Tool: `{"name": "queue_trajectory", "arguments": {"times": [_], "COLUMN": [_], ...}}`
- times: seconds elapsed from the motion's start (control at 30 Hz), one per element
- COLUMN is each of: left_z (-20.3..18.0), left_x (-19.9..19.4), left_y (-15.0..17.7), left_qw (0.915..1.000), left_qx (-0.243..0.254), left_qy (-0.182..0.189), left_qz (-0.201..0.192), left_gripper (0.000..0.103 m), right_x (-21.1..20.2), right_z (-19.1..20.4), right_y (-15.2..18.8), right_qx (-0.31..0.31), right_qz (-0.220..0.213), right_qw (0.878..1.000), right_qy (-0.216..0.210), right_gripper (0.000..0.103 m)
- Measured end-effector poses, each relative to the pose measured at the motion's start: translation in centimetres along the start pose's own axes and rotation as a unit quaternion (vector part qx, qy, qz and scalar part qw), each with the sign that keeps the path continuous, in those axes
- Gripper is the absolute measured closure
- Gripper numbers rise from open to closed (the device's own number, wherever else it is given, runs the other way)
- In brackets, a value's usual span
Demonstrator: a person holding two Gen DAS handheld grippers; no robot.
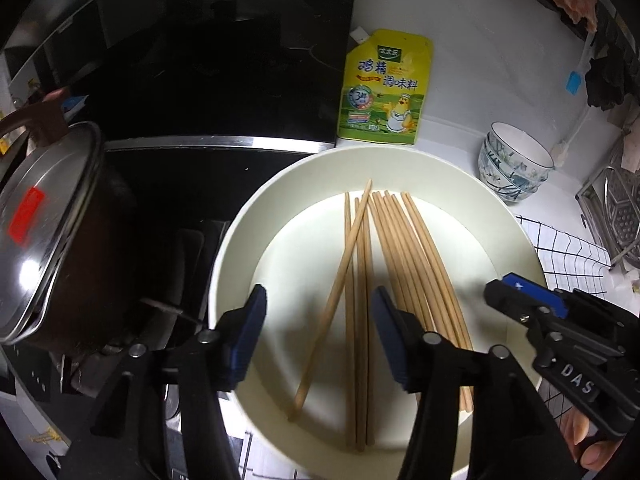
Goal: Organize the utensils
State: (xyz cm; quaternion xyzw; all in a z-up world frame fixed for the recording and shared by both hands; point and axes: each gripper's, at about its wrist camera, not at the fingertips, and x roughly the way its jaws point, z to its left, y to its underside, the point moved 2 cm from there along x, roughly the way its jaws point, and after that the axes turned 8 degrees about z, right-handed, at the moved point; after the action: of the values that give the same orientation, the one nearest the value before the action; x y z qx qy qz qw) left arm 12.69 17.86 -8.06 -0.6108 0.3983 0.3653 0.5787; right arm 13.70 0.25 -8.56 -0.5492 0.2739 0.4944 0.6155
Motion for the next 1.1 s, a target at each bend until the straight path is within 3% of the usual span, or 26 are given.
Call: {"name": "queue_trajectory", "arguments": {"times": [0.23, 0.37, 0.43, 0.63, 0.7, 1.1], "left_z": [0.1, -0.1, -0.2, -0.5, -0.6, -1.4], "left_x": [-1.6, -2.4, -3.0, -4.6, -5.2, -7.2], "left_y": [0.8, 1.1, 1.3, 1.6, 1.7, 2.6], "left_qw": [0.9999, 0.9998, 0.9997, 0.9992, 0.9990, 0.9981], "left_qx": [-0.006, -0.011, -0.014, -0.017, -0.019, -0.022], "left_qy": [-0.009, -0.012, -0.012, -0.019, -0.020, -0.032], "left_qz": [-0.008, -0.012, -0.015, -0.029, -0.034, -0.047], "left_gripper": [0.039, 0.035, 0.033, 0.017, 0.016, 0.009], "right_x": [-2.0, -2.9, -3.3, -5.0, -5.6, -7.2], "right_z": [0.1, 0.2, 0.3, 0.5, 0.7, 0.8], "right_y": [1.0, 1.3, 1.5, 2.0, 2.2, 3.4], "right_qx": [-0.005, -0.005, -0.008, -0.016, -0.023, -0.020], "right_qz": [-0.014, -0.015, -0.016, -0.038, -0.047, -0.046], "right_qw": [1.000, 1.000, 1.000, 0.998, 0.998, 0.998], "right_qy": [0.001, -0.005, -0.004, 0.036, 0.043, 0.036], "right_gripper": [0.071, 0.059, 0.058, 0.043, 0.039, 0.035]}}
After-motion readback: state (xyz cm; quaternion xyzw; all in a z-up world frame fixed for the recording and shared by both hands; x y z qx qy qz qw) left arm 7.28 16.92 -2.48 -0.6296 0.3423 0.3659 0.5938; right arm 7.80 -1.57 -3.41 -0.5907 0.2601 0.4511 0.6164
